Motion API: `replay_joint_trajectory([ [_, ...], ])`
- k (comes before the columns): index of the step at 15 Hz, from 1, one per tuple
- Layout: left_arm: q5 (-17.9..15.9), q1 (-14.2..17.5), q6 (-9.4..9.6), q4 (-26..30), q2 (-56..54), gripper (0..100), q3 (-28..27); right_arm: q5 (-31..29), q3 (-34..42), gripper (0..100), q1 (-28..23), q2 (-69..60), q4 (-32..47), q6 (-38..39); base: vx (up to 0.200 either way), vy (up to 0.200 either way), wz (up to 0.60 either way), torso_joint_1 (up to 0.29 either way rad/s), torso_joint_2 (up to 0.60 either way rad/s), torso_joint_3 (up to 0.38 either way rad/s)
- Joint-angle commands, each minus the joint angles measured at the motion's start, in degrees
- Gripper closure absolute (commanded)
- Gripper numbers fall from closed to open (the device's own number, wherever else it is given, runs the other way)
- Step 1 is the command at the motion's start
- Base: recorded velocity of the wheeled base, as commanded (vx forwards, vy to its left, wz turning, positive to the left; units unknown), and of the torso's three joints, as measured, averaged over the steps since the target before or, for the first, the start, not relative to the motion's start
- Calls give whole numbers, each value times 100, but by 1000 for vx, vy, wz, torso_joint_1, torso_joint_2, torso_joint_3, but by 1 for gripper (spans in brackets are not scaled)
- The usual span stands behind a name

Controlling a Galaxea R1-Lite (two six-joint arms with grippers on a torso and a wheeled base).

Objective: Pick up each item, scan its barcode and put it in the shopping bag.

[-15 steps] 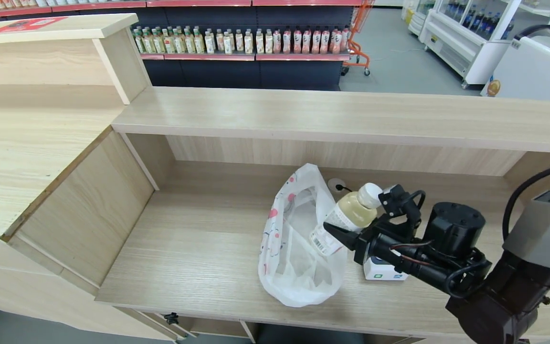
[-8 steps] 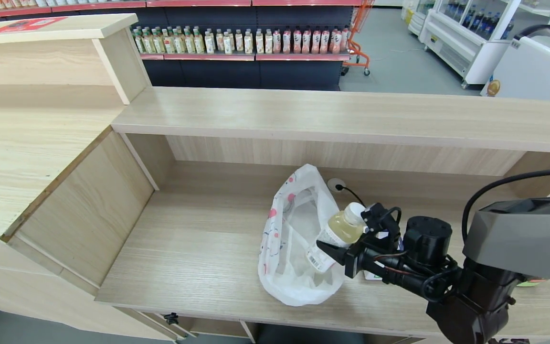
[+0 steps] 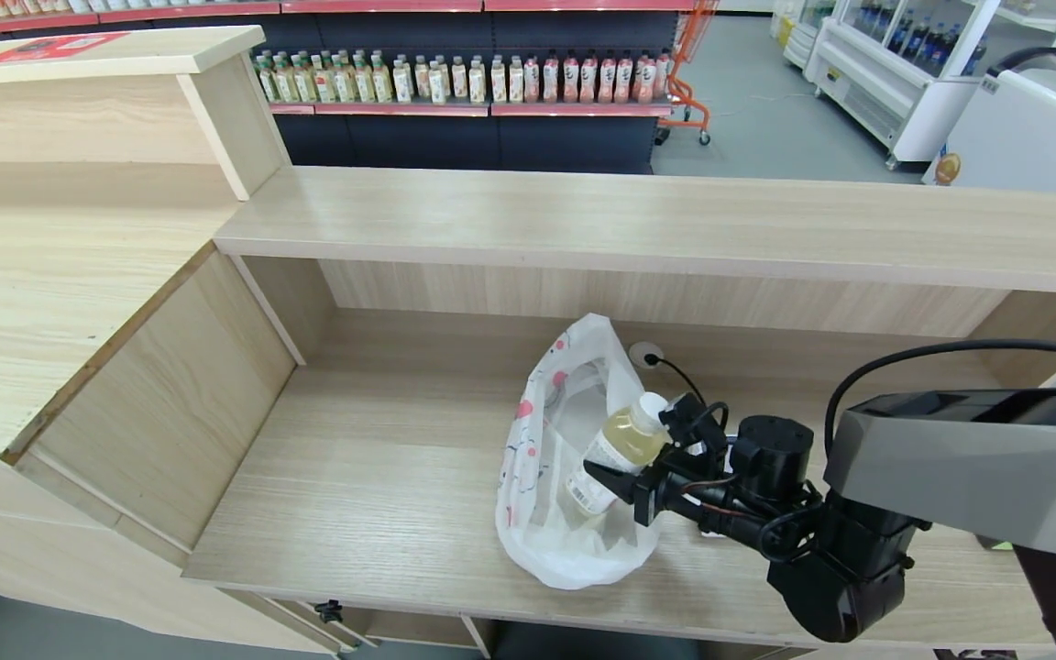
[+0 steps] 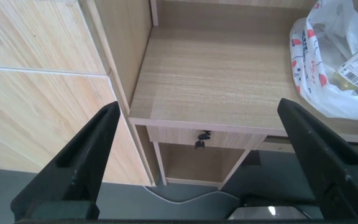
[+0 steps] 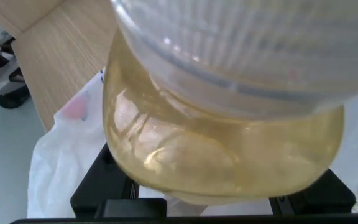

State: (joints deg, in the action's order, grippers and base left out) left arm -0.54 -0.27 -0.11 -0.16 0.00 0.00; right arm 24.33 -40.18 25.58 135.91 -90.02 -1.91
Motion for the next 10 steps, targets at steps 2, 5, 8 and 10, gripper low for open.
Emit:
replay_joint_trajectory([
  [2,1,0,-7,-2,9,0,0,10,-7,0,-35,199,2,-72,0,0,0,0,0,0],
  [5,-8,0,-7,-2,9,0,0,19,-7,0,-44,-39,2,-11,0,0,0,0,0,0],
  [8,-8,0,2,-2,9,0,0,19,177,0,-44,-979,555,121,0,0,0,0,0,0],
  [10,-8,0,-7,-2,9,0,0,10,520,0,-35,-2025,1329,112,0,0,0,0,0,0],
])
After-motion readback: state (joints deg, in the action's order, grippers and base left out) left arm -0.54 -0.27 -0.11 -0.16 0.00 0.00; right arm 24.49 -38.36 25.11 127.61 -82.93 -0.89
